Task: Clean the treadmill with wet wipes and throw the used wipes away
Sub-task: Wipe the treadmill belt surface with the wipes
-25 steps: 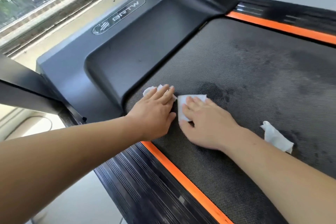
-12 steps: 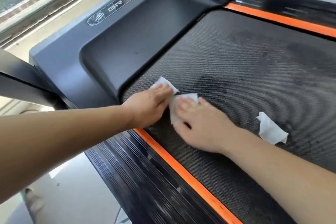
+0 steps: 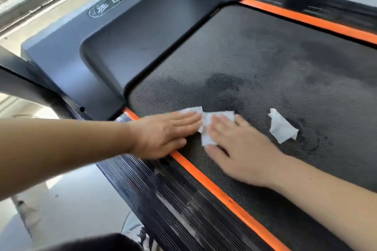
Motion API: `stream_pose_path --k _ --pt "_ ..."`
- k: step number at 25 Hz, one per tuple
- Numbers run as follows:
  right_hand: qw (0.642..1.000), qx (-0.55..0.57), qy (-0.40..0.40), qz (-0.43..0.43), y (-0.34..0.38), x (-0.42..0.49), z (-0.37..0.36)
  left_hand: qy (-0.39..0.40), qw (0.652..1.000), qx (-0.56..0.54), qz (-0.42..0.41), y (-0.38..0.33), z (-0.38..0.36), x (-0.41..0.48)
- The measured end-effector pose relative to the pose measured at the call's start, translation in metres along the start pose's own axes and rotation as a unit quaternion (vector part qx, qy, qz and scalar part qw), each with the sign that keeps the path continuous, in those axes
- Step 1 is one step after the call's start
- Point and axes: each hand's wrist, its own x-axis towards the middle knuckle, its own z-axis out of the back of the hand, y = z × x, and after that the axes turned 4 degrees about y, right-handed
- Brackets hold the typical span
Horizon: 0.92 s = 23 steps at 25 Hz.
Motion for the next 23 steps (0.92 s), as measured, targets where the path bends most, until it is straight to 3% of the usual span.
stream_pose_path --k 2,3,5,7,8,10,12,17,19,21,23 --pt "0.996 0.003 0.034 0.084 0.012 -0.011 -0.006 0.000 0.989 -0.005 0.146 0.018 0.006 -0.008" --pt "0.994 -0.004 0.037 0.107 0.013 -0.012 -0.008 0.010 0.984 -0.003 0.179 0.018 0.006 -0.013" --pt "0.995 -0.024 0.025 0.090 0.006 -0.009 -0.005 0.005 0.996 -0.013 0.092 -0.004 -0.001 -0.019" --pt "0.998 -0.052 -0.011 -0.021 -0.012 -0.001 0.002 0.027 0.999 0.029 -0.005 -0.018 -0.011 -0.026" --pt "0.993 -0.069 -0.031 -0.093 -0.027 0.005 0.005 0.031 0.999 0.035 -0.006 -0.012 -0.008 -0.027" --pt "0.980 -0.060 -0.031 -0.186 -0.051 0.015 0.011 0.004 0.995 0.022 0.101 0.005 -0.002 -0.017" --pt "0.983 -0.033 -0.038 -0.178 -0.049 0.017 0.013 -0.005 0.985 -0.015 0.169 0.005 -0.002 -0.009" --pt "0.998 0.031 0.008 0.055 0.004 0.011 0.005 -0.031 0.997 -0.025 0.072 -0.003 0.007 0.003" --pt "0.999 0.014 -0.008 0.037 -0.003 0.018 0.004 -0.037 0.989 -0.040 0.137 0.014 0.014 0.004" --pt "0.997 -0.018 -0.049 -0.063 -0.015 0.027 0.002 -0.006 0.984 -0.030 0.178 0.014 0.012 0.006" --pt "0.990 -0.031 -0.057 -0.126 -0.022 0.033 0.003 -0.007 0.995 -0.030 0.091 -0.001 0.004 0.010"
